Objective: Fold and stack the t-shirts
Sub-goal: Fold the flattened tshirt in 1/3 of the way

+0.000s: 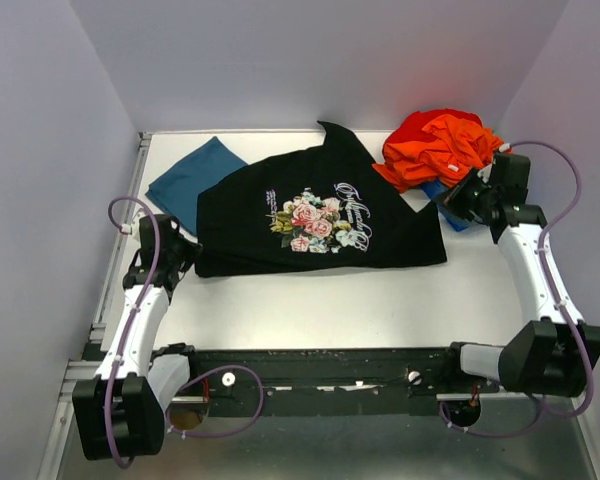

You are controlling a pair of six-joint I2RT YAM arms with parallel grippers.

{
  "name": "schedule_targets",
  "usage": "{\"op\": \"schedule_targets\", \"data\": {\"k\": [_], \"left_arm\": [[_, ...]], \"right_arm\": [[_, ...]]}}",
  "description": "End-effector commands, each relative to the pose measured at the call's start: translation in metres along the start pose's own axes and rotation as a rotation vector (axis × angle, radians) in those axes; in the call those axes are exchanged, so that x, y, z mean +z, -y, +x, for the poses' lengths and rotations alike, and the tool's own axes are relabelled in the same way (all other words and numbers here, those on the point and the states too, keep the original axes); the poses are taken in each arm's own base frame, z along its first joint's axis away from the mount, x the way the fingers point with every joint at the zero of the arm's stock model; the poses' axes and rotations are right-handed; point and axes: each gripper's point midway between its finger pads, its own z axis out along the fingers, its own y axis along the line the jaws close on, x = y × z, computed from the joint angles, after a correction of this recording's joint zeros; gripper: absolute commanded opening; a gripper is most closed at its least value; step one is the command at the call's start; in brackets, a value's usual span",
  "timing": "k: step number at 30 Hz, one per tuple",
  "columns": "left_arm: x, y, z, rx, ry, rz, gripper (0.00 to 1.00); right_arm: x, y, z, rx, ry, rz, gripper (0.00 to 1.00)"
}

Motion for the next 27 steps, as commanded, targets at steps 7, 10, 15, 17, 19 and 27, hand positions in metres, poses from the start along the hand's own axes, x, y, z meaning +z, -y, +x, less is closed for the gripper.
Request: {"op": "schedule_targets", "data": {"k": [7, 10, 15, 17, 19, 27], "left_arm": [[0.028, 0.018, -0.039, -0.025, 0.119, -0.021, 0.0], [0.035, 0.017, -0.041, -0.031, 0.121, -0.035, 0.0], [0.044, 0.015, -0.046, -0.048, 0.138, -0.057, 0.0], [0.047, 0.016, -0.048, -0.06, 0.148, -0.06, 0.0], [0.05, 0.016, -0.05, -0.068, 0.154, -0.063, 0.0], [0.067, 0.014, -0.057, -0.078, 0.174, -0.098, 0.0]], "right_arm": [[0.041, -0.028, -0.053, -0.033, 0.038, -0.005, 0.01], [0.052, -0.032, -0.062, -0.034, 0.03, -0.009, 0.01], [0.073, -0.043, -0.066, -0.047, -0.001, -0.019, 0.01], [0.081, -0.046, -0.067, -0.05, -0.013, -0.016, 0.01], [0.088, -0.048, -0.069, -0.054, -0.017, -0.014, 0.01], [0.116, -0.047, -0.08, -0.056, -0.04, 0.009, 0.01]]}}
